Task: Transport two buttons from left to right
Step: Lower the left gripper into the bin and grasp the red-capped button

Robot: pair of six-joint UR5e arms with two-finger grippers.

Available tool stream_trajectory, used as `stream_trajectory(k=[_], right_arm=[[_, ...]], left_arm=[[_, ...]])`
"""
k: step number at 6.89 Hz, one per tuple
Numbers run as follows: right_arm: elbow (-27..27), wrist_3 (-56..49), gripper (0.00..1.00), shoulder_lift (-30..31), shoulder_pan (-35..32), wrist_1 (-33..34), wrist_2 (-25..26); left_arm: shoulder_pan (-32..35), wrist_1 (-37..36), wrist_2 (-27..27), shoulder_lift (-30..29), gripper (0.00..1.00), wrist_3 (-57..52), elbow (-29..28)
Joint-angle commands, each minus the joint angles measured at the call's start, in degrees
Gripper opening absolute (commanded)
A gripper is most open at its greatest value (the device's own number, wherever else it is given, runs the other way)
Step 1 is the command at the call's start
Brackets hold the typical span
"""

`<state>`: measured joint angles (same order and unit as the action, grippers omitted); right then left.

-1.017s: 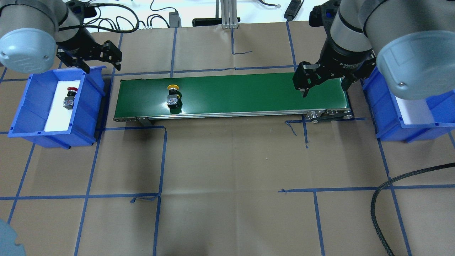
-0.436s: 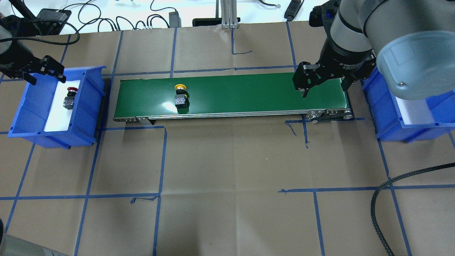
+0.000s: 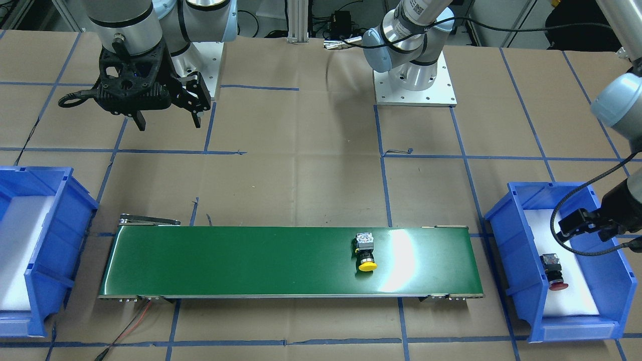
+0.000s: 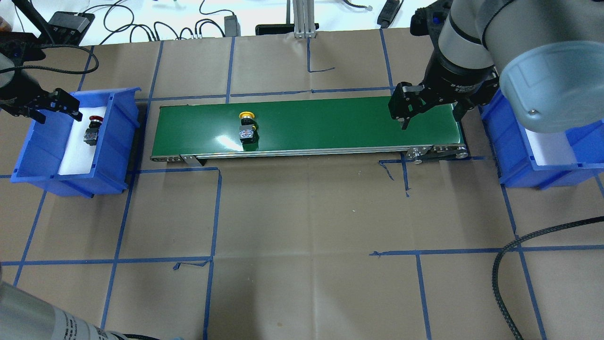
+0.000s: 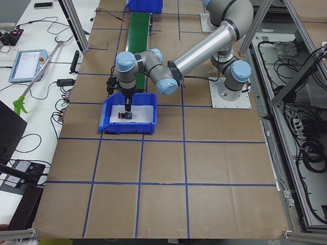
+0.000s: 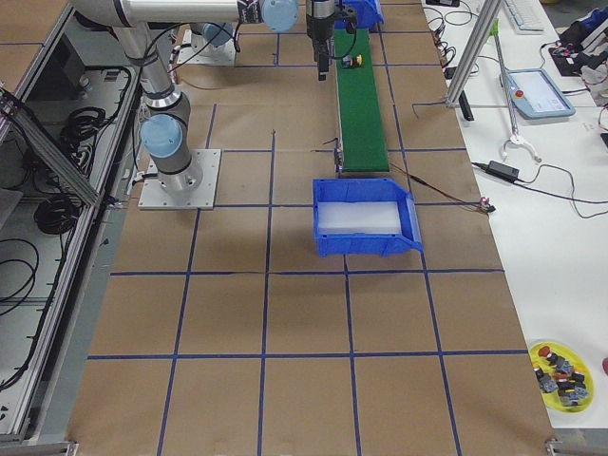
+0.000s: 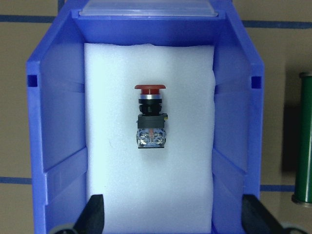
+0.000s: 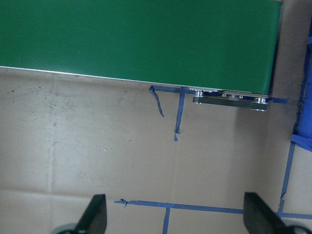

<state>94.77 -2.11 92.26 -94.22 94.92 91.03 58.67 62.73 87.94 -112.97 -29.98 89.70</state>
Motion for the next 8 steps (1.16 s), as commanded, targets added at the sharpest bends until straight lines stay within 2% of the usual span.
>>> stream_trajectory(k=[1, 4, 6, 7, 8], right_arm=[[0.1, 0.0, 1.00, 0.0, 0.0, 0.0, -0.1], [0.0, 0.0, 1.00, -0.1, 0.0, 0.0, 0.0], [0.1, 0.0, 1.00, 0.0, 0.0, 0.0, 0.0], [0.1, 0.0, 1.00, 0.0, 0.0, 0.0, 0.0], [0.0, 0.0, 1.00, 0.0, 0.0, 0.0, 0.0]], left_arm=[[0.2, -4.3, 0.0, -3.4, 1.00, 0.0, 0.9], [0.7, -9.9, -0.1, -9.7, 1.00, -0.3, 0.0], [1.2, -10.2, -0.1, -10.7, 1.00, -0.2, 0.0], [2.6, -10.2, 0.0, -10.6, 0.85, 0.2, 0.0], [2.8, -10.2, 0.4, -10.6, 0.54, 0.3, -0.1]])
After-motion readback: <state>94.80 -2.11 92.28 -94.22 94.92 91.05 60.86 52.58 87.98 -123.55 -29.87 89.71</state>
